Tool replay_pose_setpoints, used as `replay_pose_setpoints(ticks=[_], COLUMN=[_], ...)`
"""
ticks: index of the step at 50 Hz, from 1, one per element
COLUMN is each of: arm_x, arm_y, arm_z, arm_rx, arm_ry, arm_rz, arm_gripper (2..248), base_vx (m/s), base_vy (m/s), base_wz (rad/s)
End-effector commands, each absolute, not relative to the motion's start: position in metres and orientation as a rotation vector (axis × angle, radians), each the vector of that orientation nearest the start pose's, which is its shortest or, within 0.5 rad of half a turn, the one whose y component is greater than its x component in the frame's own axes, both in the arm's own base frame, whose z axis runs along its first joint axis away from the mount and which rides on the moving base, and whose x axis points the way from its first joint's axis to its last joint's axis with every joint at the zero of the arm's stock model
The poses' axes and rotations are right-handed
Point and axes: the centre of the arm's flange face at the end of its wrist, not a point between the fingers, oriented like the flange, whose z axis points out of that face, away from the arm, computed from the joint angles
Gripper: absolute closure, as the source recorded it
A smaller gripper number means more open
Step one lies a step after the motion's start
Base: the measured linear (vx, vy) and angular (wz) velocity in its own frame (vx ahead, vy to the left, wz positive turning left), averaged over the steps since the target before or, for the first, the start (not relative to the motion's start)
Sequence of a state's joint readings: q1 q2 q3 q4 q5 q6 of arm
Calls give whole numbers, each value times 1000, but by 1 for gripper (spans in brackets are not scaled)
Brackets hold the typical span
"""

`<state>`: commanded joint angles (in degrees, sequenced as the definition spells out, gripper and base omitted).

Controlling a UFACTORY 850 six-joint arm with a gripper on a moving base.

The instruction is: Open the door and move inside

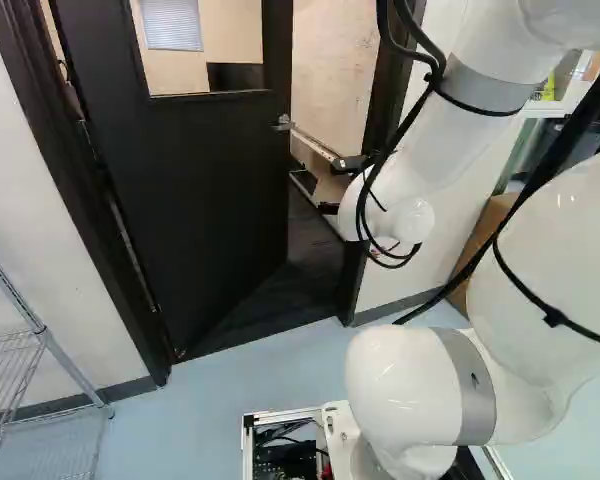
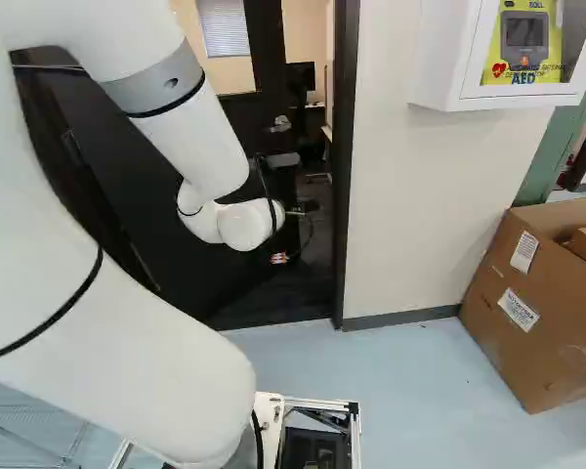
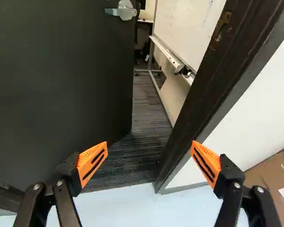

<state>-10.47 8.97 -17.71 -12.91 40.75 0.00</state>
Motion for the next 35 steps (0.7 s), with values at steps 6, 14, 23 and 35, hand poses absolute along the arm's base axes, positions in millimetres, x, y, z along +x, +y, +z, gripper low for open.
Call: replay_pose_setpoints(ticks=[6,14,23,35], arm_x=[343,343,343,343], arm_y=[-50,-50,-50,-50], arm_z=[401,401,401,401], arm_rx=[-2681,-2681,-2681,-2681], arm_ry=[-114,-114,-114,-114], arm_rz=[-1771,-1771,-1771,-1771], arm_gripper=[3,3,3,3], base_vx=[0,0,0,0], base_vy=[0,0,0,0], base_wz=[0,0,0,0])
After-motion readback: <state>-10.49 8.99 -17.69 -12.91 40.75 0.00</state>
